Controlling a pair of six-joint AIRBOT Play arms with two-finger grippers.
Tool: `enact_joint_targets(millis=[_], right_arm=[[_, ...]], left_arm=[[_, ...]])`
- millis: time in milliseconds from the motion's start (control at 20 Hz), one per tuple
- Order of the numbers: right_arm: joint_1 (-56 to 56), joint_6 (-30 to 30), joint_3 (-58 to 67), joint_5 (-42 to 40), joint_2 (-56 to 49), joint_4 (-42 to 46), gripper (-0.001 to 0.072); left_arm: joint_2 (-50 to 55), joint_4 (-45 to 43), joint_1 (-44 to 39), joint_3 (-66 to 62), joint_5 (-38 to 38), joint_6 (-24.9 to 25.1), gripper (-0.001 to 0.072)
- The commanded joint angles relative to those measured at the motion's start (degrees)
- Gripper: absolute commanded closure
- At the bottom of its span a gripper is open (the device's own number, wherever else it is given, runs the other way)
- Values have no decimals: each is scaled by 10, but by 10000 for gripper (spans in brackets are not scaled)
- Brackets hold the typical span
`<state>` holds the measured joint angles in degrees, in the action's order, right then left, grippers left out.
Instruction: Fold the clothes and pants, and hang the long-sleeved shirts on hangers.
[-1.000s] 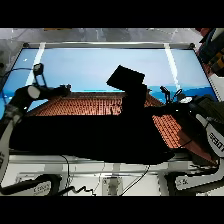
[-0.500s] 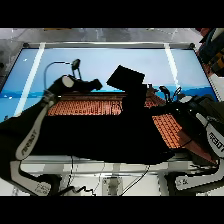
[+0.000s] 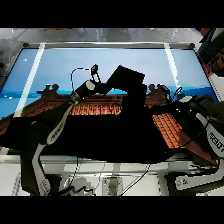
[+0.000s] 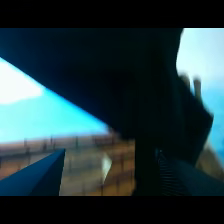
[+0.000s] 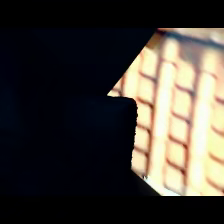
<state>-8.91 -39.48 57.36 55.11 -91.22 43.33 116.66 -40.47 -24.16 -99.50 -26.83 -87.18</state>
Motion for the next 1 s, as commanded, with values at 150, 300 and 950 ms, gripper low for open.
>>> enact_joint_targets(millis=[150,300,950], right_arm=[[0,0,0,12,0,-1,691],[0,0,0,12,0,-1,691],[0,1,0,14,3,-4,692]], left_arm=[[121,7,21,-131,26,-104,109],[138,7,21,-134,100,-156,109],[159,-36,29,-174,168,-229,699]])
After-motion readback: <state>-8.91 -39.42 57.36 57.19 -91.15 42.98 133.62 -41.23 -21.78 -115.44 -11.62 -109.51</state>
